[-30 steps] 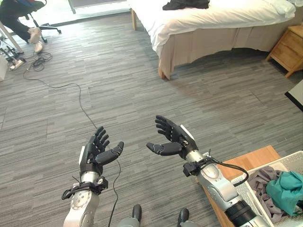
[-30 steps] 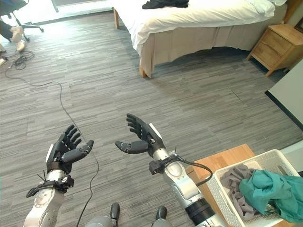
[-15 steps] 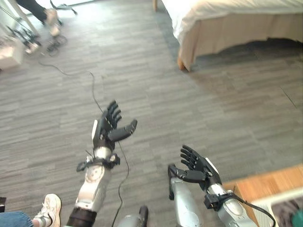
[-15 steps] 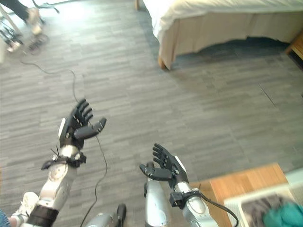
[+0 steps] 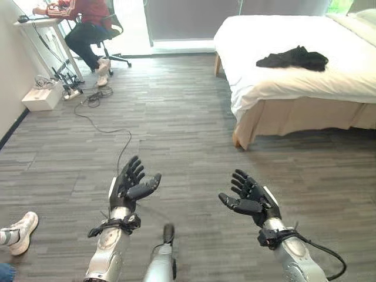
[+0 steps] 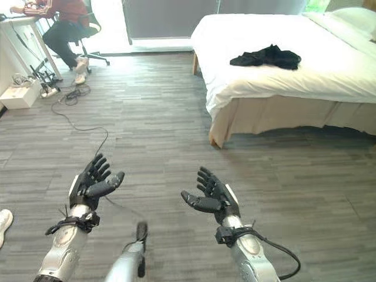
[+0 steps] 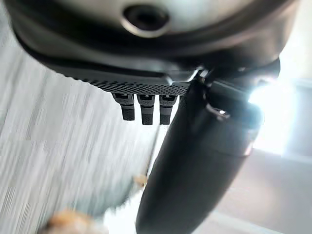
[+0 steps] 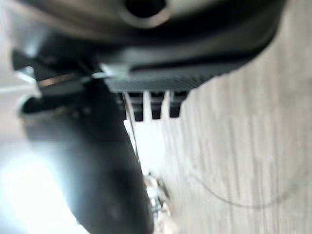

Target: Pick up bed clothes into laundry basket.

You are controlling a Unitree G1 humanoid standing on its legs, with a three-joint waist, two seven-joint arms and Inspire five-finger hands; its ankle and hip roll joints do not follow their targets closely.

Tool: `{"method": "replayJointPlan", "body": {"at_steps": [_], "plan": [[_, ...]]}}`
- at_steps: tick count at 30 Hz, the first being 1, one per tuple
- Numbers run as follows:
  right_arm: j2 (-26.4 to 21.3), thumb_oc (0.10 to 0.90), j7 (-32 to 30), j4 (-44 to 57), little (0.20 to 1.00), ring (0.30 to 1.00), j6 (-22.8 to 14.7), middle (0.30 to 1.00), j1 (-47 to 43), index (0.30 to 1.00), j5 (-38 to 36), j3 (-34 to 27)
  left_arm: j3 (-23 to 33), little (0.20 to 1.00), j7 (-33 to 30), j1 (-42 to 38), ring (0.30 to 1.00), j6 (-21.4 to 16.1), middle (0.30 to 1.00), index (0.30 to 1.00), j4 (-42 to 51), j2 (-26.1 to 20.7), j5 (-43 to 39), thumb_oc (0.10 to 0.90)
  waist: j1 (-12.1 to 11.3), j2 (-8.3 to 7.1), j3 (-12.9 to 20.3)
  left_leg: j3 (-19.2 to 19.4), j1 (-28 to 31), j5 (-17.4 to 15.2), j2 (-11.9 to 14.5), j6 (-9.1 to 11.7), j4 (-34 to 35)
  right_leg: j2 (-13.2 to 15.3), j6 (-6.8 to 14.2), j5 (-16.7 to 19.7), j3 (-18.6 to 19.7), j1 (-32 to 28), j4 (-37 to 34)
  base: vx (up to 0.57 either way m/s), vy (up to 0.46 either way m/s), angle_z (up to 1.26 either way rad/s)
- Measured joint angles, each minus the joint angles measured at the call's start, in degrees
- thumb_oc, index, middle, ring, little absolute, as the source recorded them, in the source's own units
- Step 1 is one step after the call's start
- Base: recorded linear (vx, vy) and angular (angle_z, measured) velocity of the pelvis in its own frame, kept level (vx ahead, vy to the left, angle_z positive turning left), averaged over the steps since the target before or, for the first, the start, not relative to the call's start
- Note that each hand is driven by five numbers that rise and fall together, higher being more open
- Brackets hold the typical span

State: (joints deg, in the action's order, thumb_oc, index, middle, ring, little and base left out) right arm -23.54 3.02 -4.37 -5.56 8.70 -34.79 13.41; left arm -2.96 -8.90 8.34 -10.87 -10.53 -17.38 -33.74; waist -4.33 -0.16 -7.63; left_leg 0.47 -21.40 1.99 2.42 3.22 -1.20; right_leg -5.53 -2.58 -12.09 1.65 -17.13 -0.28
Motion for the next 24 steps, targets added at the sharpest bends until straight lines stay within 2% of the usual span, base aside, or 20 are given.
{"method": "replayJointPlan", "body": {"at_steps": [2, 3, 4, 5, 6, 7, 8, 9, 11, 13, 15, 16, 17, 18, 19, 20, 21, 22, 23, 24], "plan": [[-0.2, 0.8, 0.6, 0.9, 0.9, 0.9, 0.2, 0.9, 0.7, 0.9, 0.7, 0.8, 3.8, 0.9, -0.7, 4.1, 0.9, 0.0, 0.9, 0.9, 0.1, 0.4, 0.0, 0.8, -1.6, -0.28, 0.5, 3.4, 0.6, -1.0, -0.7, -2.3, -9.2, 2.3, 1.2, -3.7, 4.5, -4.9, 0.4, 0.75, 0.243, -1.21], [0.0, 0.8, 0.6, 0.8, 0.9, 0.9, 0.2, 0.9, 0.6, 0.9, 0.8, 1.1, 4.8, 0.9, -0.9, 5.1, 0.9, 0.1, 0.9, 0.9, 0.0, 0.4, 0.0, 0.8, -1.4, -0.2, 0.7, 3.5, 1.3, 3.6, -0.8, -4.4, -9.9, 2.1, 1.9, -5.1, 5.3, -5.4, 2.7, 0.65, 0.234, -0.9], [1.3, 0.8, 0.4, 1.0, 0.9, 0.9, 0.4, 0.9, 2.7, 0.9, 0.9, 0.8, 5.7, 0.9, -1.1, 5.2, 0.9, 0.4, 0.9, 0.9, 0.0, 0.0, 0.0, 0.8, -0.8, -2.08, 1.8, 3.7, 2.3, 7.4, -2.4, -5.3, -10.6, 4.2, 3.2, -5.7, 5.1, -3.8, 9.1, 0.61, 0.283, -0.69], [2.6, 0.8, 0.5, 0.8, 0.9, 0.9, 1.3, 0.9, 4.1, 0.9, 1.1, 1.0, 6.5, 0.9, -1.7, 5.0, 0.9, 0.3, 0.9, 0.9, 0.4, 0.6, 0.0, 0.8, -1.5, -3.31, 2.5, 5.5, 4.4, 5.9, -2.8, -7.2, -9.6, 6.4, 5.8, -7.1, 5.0, 3.8, 24.5, 0.57, 0.367, -0.63], [3.0, 0.8, 0.5, 0.9, 0.9, 0.9, 1.5, 0.9, 4.5, 0.9, 1.3, 1.3, 6.3, 0.9, -1.8, 4.9, 0.9, 0.3, 0.9, 0.9, 0.4, 0.4, 0.0, 0.8, -1.5, -4.27, 3.1, 6.2, 5.5, 6.3, -3.6, -6.8, -8.9, 8.3, 6.4, -6.4, 4.3, 6.6, 30.6, 0.58, 0.411, -0.59], [3.5, 0.8, 0.6, 1.5, 0.9, 0.9, 1.5, 0.9, 4.7, 0.9, 1.9, 1.5, 5.6, 0.9, -1.8, 3.9, 0.9, 0.5, 0.9, 0.9, 0.5, 0.0, 0.1, 0.8, 0.3, -3.85, 2.6, 6.1, 7.7, 3.0, -5.1, -9.2, -8.6, 10.9, 7.9, -3.2, 3.5, 10.9, 38.7, 0.56, 0.382, -0.22], [4.2, 0.8, 0.5, 2.2, 0.9, 0.9, 1.7, 0.9, 4.1, 0.9, 2.6, 1.2, 4.7, 0.9, -2.0, 1.5, 0.9, 0.7, 0.9, 0.9, 0.4, -0.8, 0.2, 0.8, 2.1, -3.81, 1.1, 4.9, 10.3, 1.5, -6.6, -9.4, -8.2, 14.2, 8.4, 2.2, 1.6, 15.5, 49.6, 0.57, 0.324, 0.26], [4.5, 0.8, 0.5, 3.0, 0.9, 0.9, 1.9, 0.9, 3.7, 0.9, 3.8, 0.9, 2.7, 0.9, -1.9, -0.7, 0.9, 0.9, 0.9, 0.9, 0.4, -2.2, 0.6, 0.8, 4.3, -2.61, -0.2, 3.2, 13.7, 3.1, -7.4, -8.3, -5.8, 16.2, 8.3, 2.2, -2.8, 18.0, 54.5, 0.66, 0.27, 0.46], [3.8, 0.8, 0.7, 5.0, 0.9, 0.9, 2.1, 0.9, 3.7, 0.9, 4.7, 1.1, 1.5, 0.9, -0.8, -3.0, 0.9, 0.9, 0.9, 0.9, 2.1, -3.1, 2.1, 0.8, 5.3, -0.25, -1.2, 2.5, 18.3, 2.4, -7.3, -7.7, -3.1, 16.2, 7.8, 1.9, -4.7, 22.6, 54.9, 0.7, 0.173, 0.31], [4.3, 0.8, 1.6, 8.0, 0.9, 0.9, 1.3, 0.9, 3.7, 0.9, 4.1, -0.8, 0.9, 0.9, -0.9, -8.2, 0.9, 0.4, 0.9, 0.9, 2.5, -3.4, 2.4, 0.8, 9.8, 1.61, -3.6, -3.2, 22.3, 0.0, -7.5, -7.5, 0.1, 12.6, 8.0, -1.7, -10.4, 28.1, 47.3, 0.73, 0.039, 0.72], [3.9, 0.8, 2.4, 8.4, 0.9, 0.9, 0.9, 0.9, 4.0, 0.9, 3.8, -1.6, 0.5, 0.9, -0.5, -11.6, 0.9, -0.1, 0.9, 0.9, 1.5, -3.5, 2.4, 0.8, 12.2, 0.45, -4.1, 0.4, 24.1, -4.0, -7.7, -6.2, 1.7, 12.6, 7.1, -0.7, -14.8, 33.2, 33.4, 0.62, -0.049, 0.8], [3.8, 0.8, 2.5, 8.0, 0.9, 0.9, 1.0, 0.9, 4.6, 0.9, 3.3, -2.2, 0.2, 0.9, -0.5, -13.0, 0.9, -0.1, 0.9, 0.9, 1.5, -2.9, 2.3, 0.8, 13.3, -1.91, -4.6, 4.4, 25.7, -4.0, -9.4, -7.1, 0.3, 16.2, 8.1, 0.9, -18.1, 36.4, 29.0, 0.6, -0.05, 0.59], [3.9, 0.8, 2.4, 7.0, 0.9, 0.9, 1.1, 0.9, 4.9, 0.9, 3.2, -2.4, -0.4, 0.9, -0.4, -12.5, 0.9, 0.0, 0.9, 0.9, 1.4, -2.9, 2.3, 0.8, 14.2, -2.92, -4.7, 4.7, 27.2, -6.0, -10.4, -7.4, -0.1, 18.2, 7.1, 2.3, -21.9, 37.4, 25.2, 0.77, -0.06, 0.21], [3.2, 0.8, 2.5, 5.0, 0.9, 0.9, 1.4, 0.9, 4.1, 0.9, 3.2, -2.3, 0.0, 0.9, -0.1, -8.8, 0.9, -0.1, 0.9, 0.9, 4.0, -2.7, 2.5, 0.8, 14.2, -2.84, -4.1, 9.8, 27.8, -8.6, -10.3, -7.5, -1.1, 22.1, 6.2, 1.9, -43.5, 35.8, 15.8, 0.32, -0.035, -0.53], [2.5, 0.8, 2.3, 4.7, 0.9, 0.9, 1.4, 0.9, 3.4, 0.9, 3.2, -2.5, -0.1, 0.9, 0.1, -6.5, 0.9, -0.1, 0.9, 0.9, 5.2, -3.0, 2.5, 0.8, 12.5, -2.82, -4.1, 12.5, 28.7, -10.1, -10.3, -7.5, -1.4, 22.2, 4.4, 2.9, -49.4, 36.9, 14.3, 0.54, -0.169, -1.14], [0.7, 0.8, 2.1, 4.5, 0.9, 0.9, 1.5, 0.9, 2.9, 0.9, 3.0, -2.8, -0.3, 0.9, 0.4, -3.6, 0.9, 0.2, 0.9, 0.9, 5.7, -2.0, 2.4, 0.8, 10.8, -1.31, -4.1, 14.4, 31.2, -12.8, -9.7, -5.5, -2.9, 20.6, 0.7, 5.3, -48.4, 37.4, 15.8, 0.33, -0.179, -1.26], [0.4, 0.8, 1.9, 2.9, 0.9, 0.9, 1.5, 0.9, 2.0, 0.9, 2.5, -2.3, 0.2, 0.9, 0.3, -1.1, 0.9, 0.2, 0.9, 0.9, 5.3, -0.4, 2.2, 0.8, 9.8, -1.96, -4.4, 14.8, 30.3, -16.2, -8.4, 0.2, -12.8, 18.7, -5.0, 5.3, -45.0, 35.0, 17.1, 0.55, -0.16, -1.06], [0.5, 0.8, 1.9, 1.6, 0.9, 0.9, 1.8, 0.9, 1.7, 0.9, 2.2, -1.9, 0.6, 0.9, 0.4, -0.5, 0.9, 0.4, 0.9, 0.9, 4.0, -0.2, 2.1, 0.8, 9.2, -2.87, -4.5, 14.3, 28.0, -17.3, -7.2, 2.1, -23.0, 17.7, -9.1, 7.5, -41.3, 33.8, 15.8, 0.5, -0.023, -0.64], [-0.2, 0.8, 1.7, 0.7, 0.9, 0.9, 2.0, 0.9, 2.2, 0.9, 1.9, -1.4, 0.5, 0.9, 0.3, 0.5, 0.9, 1.3, 0.9, 0.9, 1.3, 1.1, 1.6, 0.8, 8.5, -2.57, -3.6, 11.9, 25.6, -14.5, -5.4, 7.4, -34.7, 17.1, -10.6, 11.6, -40.2, 30.0, 15.4, 0.63, -0.008, -0.74], [-0.7, 0.8, 1.5, -0.8, 0.9, 0.9, 2.2, 0.9, 0.6, 0.9, 1.7, -0.4, 1.2, 0.9, 0.9, 3.2, 0.9, 1.4, 0.9, 0.9, 1.0, 1.4, 0.2, 0.8, 8.5, -3.59, -3.3, 9.6, 20.4, -3.8, -5.5, 7.3, -46.1, 14.0, -10.3, 12.7, -37.5, 27.3, 13.6, 0.58, 0.028, -1.58]]}}
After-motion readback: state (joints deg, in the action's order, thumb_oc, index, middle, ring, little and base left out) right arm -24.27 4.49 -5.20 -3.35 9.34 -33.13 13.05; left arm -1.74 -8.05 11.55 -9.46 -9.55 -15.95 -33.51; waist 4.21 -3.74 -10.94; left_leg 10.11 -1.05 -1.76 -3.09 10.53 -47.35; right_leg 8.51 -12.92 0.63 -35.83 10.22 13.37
